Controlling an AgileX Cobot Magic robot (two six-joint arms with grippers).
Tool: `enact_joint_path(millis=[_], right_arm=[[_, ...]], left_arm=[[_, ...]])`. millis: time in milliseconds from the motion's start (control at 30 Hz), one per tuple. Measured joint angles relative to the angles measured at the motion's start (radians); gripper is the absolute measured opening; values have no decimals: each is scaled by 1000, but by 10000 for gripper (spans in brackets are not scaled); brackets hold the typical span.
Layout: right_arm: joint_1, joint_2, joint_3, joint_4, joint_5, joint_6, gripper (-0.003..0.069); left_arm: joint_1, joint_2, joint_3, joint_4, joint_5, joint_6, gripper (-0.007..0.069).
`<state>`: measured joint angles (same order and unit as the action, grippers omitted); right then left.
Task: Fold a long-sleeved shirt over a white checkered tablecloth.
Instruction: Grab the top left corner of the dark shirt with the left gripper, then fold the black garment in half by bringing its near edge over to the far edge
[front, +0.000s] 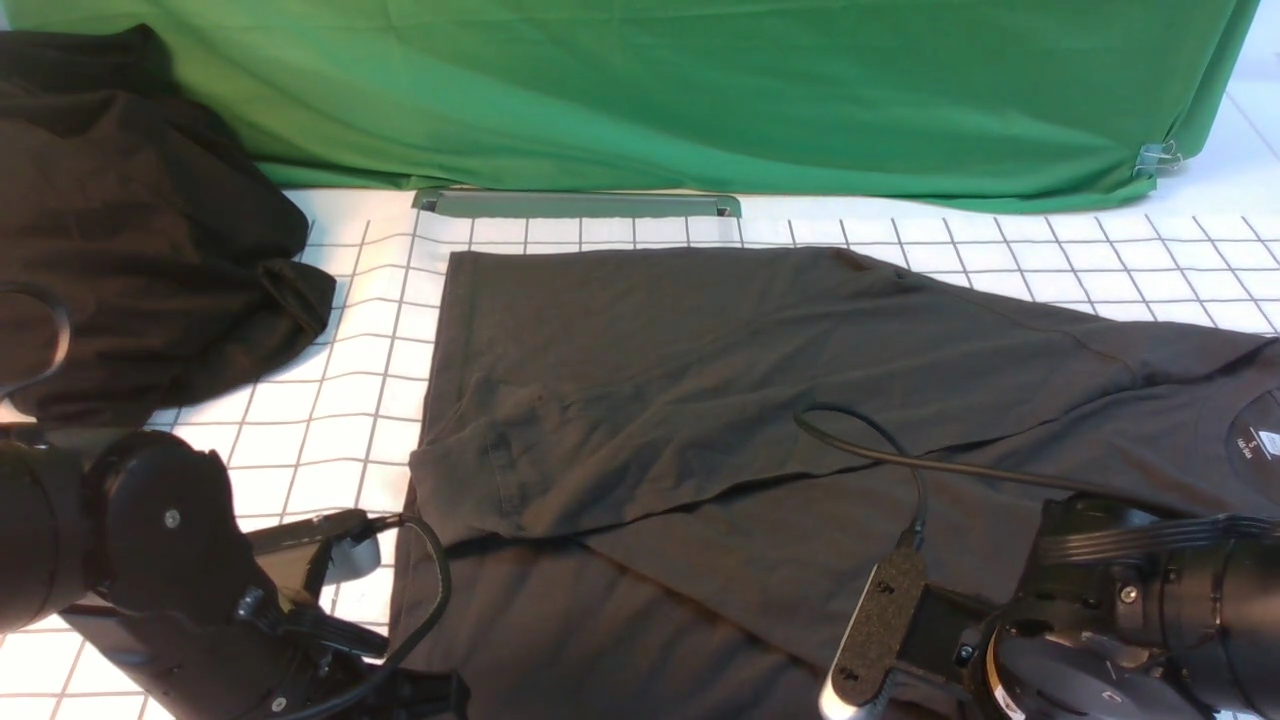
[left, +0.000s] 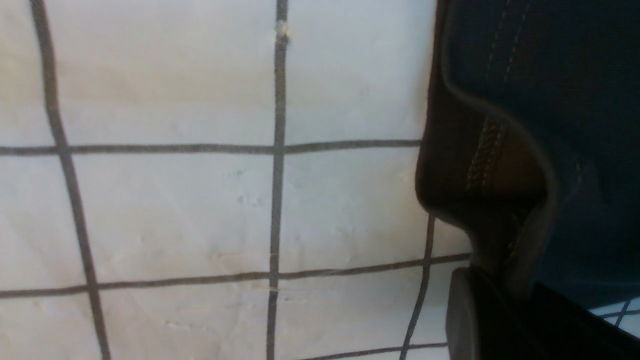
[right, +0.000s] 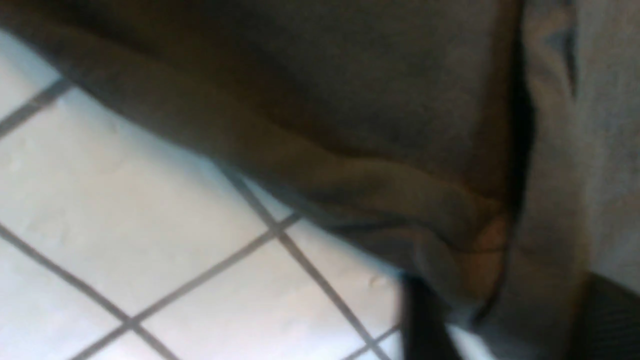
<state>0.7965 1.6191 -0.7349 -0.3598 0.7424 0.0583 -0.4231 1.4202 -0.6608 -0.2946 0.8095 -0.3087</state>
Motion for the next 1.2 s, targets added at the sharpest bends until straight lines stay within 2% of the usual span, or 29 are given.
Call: enact_joint_path(millis=[33,67,167,300,467,500,667,867,1100,1200], right_arm=[[0,1,0,-7,-1,-2,157],[0,2,0,-12,-1,-2,106],[0,-6,-13,-13,22,-2,43],[0,-74,-31,2,95,-3,39],[0,-194,-20,92,198,-10,38],[0,-221,5,144,204,-28,38],[0,-258,86,226,202,-38,38],[-7,-276,16,198,234,-33,34],[-153,-214,-236,169,236,-53,32],[-263,-102,-393,169,226,-107,32]], left_arm=[[0,-2,-10,1,16,2,13],[0,-5,-22,1,31,3,13],[0,-18,-70,8,66,6,13],[0,-55,-147,30,130,7,13],[1,-98,-168,31,202,8,13],[1,-114,-151,27,208,8,13],[1,-150,-46,7,178,8,13],[23,-149,-77,3,116,8,13],[175,-30,-329,-1,47,35,13],[255,108,-503,-75,35,112,13]])
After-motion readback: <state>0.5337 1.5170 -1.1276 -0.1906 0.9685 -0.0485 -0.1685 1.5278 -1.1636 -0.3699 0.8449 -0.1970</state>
